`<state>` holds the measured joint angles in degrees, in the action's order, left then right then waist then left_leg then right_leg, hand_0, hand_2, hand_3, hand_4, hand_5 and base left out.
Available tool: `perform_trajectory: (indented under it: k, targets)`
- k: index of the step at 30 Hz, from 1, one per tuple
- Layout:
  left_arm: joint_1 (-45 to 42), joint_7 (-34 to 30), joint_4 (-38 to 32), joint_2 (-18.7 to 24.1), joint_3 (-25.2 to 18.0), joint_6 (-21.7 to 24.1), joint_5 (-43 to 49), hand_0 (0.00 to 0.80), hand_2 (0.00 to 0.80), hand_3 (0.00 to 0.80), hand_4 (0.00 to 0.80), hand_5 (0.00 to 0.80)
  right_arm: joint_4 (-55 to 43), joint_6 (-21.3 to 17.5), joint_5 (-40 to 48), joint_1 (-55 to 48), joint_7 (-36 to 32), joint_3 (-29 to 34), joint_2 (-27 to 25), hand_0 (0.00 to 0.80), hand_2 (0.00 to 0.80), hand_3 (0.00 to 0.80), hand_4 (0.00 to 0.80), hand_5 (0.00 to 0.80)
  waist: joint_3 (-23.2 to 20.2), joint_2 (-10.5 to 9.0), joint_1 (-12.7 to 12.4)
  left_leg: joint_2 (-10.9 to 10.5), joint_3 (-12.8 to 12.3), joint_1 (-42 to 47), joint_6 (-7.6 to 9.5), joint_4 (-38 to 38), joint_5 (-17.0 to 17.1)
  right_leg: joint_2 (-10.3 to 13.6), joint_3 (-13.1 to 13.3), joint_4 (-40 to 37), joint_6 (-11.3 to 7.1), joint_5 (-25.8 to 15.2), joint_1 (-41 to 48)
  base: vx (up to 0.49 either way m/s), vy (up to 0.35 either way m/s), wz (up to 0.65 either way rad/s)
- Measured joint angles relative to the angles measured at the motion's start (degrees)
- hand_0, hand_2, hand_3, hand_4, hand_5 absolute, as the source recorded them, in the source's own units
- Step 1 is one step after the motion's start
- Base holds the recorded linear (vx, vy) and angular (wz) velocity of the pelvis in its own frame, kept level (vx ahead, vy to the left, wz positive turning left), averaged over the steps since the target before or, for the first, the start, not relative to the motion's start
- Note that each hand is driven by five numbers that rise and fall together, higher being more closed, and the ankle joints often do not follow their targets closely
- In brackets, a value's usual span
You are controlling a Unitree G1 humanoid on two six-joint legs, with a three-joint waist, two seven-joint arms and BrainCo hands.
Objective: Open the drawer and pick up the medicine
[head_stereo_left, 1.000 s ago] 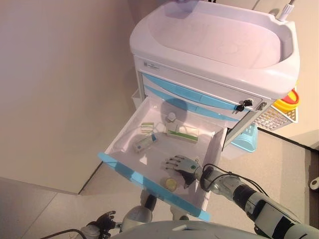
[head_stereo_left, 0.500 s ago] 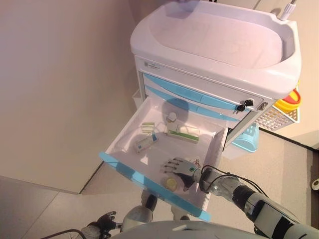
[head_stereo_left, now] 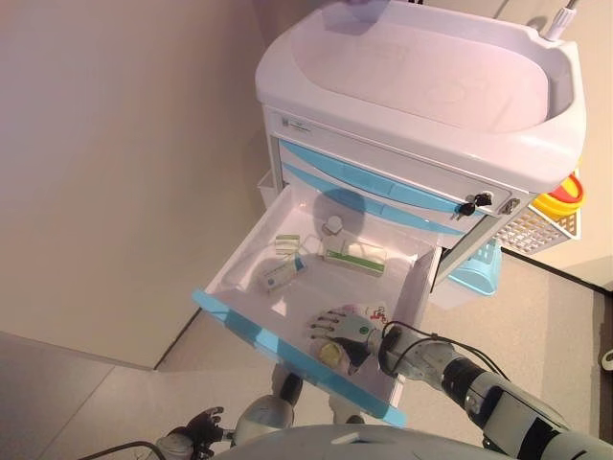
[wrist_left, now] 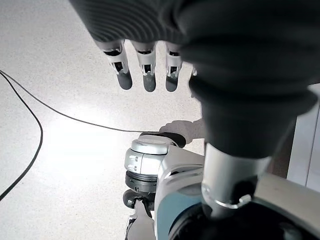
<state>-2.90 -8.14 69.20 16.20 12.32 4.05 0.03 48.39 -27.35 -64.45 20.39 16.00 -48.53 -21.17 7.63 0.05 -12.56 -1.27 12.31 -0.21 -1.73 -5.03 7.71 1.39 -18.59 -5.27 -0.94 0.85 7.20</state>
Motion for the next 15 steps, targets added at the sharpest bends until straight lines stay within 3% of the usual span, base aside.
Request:
perform_trajectory:
  k: [15]
  targets:
    - [0.03, 0.08, -0.03, 0.06, 0.77, -0.02, 0.0, 0.0, 0.0, 0.0, 0.0, 0.0, 0.04, 0.03, -0.26, -0.14, 0.0, -0.96, 0.17, 0.0, 0.0, 0.0, 0.0, 0.0, -0.01, -0.02, -0.05, -0.02, 0.39, -0.11, -0.02, 0.0, 0.11, -0.02, -0.44, 0.0, 0.0, 0.0, 0.04, 0.0, 0.0, 0.0]
